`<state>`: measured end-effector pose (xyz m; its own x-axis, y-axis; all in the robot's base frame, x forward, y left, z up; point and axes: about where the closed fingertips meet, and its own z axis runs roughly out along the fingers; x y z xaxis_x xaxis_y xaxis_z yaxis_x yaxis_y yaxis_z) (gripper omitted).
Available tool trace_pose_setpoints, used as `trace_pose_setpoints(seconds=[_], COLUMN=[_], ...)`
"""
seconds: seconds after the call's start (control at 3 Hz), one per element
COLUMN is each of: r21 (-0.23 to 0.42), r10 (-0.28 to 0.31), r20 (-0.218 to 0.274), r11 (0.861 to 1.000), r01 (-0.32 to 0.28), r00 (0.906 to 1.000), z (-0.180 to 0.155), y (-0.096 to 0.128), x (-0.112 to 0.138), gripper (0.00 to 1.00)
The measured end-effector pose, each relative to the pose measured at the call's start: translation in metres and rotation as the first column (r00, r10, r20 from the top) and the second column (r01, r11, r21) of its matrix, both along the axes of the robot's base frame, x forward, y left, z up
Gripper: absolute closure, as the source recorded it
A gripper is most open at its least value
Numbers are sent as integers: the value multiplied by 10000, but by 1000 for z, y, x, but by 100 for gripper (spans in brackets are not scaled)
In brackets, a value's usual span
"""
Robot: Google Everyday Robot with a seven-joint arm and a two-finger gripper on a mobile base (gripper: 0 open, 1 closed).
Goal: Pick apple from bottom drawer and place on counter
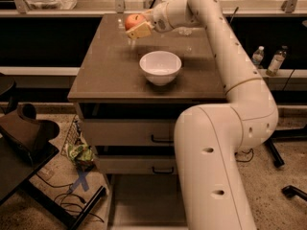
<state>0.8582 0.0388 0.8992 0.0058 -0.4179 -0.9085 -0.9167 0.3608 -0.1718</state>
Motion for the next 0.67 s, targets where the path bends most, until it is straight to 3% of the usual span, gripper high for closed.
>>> trace_pose_setpoints(seconds=[0.67], r21=[78], r10=[451], r20=[-425], r11=[9990], r01=[-448], r00=[9981], z=[-34], y=[34], x=[7], gripper=[100])
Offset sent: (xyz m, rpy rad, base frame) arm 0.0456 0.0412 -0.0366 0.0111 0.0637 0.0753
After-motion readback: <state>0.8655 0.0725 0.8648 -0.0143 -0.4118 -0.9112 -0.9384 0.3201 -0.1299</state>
